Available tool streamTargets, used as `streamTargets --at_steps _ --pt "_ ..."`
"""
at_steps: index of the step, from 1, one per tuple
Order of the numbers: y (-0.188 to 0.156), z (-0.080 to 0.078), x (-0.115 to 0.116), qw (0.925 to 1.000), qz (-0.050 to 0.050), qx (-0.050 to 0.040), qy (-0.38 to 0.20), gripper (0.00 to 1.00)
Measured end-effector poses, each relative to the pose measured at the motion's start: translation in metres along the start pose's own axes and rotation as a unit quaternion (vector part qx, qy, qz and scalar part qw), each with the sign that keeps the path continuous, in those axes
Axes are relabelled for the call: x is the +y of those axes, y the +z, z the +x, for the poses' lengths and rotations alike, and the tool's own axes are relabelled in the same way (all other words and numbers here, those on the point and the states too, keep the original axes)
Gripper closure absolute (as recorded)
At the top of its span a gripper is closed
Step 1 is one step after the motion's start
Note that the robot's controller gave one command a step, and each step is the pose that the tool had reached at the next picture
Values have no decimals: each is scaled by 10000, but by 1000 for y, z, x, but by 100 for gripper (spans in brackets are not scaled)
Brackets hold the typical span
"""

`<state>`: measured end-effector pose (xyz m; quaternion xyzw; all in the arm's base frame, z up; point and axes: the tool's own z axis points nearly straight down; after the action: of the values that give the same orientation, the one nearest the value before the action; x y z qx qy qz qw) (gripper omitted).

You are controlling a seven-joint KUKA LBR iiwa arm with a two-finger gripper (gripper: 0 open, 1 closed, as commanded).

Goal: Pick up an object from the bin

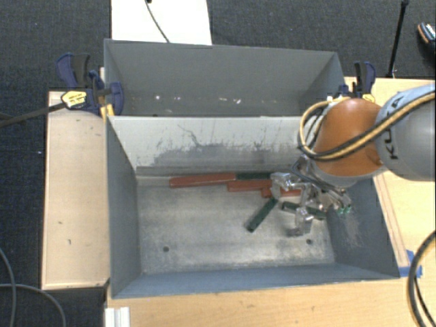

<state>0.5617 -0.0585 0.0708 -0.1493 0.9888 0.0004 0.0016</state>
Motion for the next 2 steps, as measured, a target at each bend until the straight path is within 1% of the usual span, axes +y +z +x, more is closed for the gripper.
streamTargets --at_steps 1,2 --pt "-1 0 -1 10000 6 -6 5 100" --pt "0 0 0 10000 2 1 6 0"
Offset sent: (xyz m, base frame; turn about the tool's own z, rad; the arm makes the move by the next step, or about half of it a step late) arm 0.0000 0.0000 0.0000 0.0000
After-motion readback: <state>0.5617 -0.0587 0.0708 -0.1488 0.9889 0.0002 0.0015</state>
